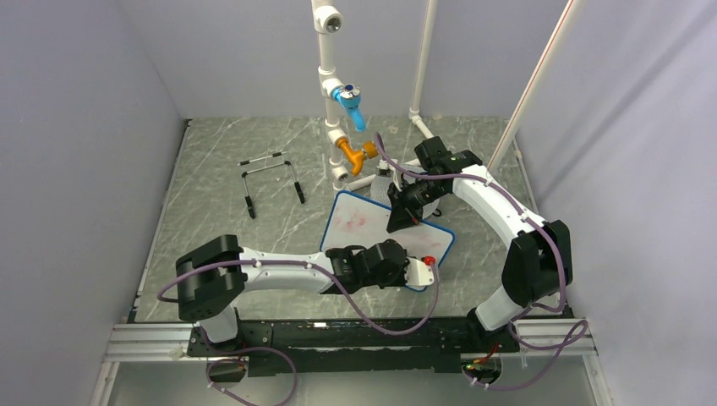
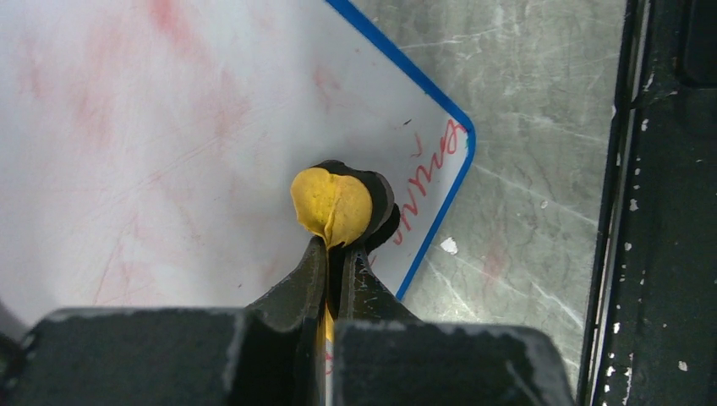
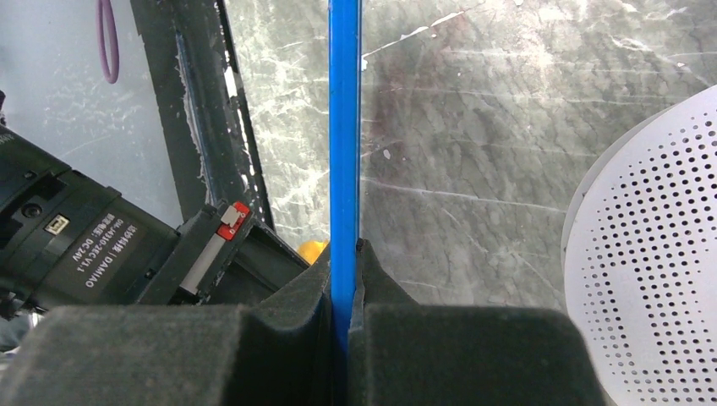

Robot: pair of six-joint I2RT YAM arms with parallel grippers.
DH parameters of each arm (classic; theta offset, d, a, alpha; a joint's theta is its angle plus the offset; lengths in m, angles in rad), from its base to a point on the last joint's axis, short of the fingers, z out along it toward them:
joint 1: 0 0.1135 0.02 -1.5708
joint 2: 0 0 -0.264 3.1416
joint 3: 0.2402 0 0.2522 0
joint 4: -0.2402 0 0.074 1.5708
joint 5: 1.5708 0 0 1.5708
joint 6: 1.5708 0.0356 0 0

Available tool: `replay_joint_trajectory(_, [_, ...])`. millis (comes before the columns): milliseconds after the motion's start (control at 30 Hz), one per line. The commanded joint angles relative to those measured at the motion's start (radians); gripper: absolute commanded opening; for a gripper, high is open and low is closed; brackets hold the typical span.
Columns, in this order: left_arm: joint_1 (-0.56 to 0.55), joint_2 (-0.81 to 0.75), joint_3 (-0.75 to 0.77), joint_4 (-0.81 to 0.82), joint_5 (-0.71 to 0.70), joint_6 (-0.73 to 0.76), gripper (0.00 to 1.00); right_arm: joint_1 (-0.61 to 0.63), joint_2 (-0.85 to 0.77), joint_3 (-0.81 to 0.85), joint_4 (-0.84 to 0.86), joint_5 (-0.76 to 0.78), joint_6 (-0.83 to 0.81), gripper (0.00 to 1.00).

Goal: Erase the whiteboard
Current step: Erase the whiteboard at the center of the board.

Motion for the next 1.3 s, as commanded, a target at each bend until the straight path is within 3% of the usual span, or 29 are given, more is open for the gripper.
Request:
replay_joint_trajectory(0, [0.007,0.075,0.048,0.022,-0.012,0.003,0.00,0.028,0.015,-0.021,-0.052,-0.100,-0.029,0.00])
replay_joint_trajectory(267, [-0.027,0.155,0.093,-0.008,0.059,-0.010,0.00,0.028,0.015,-0.022,-0.052,-0.101,-0.030,0.00])
replay_joint_trajectory(867, [-0.033,0.253,0.218,-0.071,0.028,-0.004,0.00,0.028,0.017,-0.022,-0.053,-0.100,-0.030,0.00])
replay_joint_trajectory(1267, [0.049,0.124,0.056,-0.059,-0.050,-0.011,0.00,0.028,0.017,-0.022,-0.053,-0.100,-0.030,0.00])
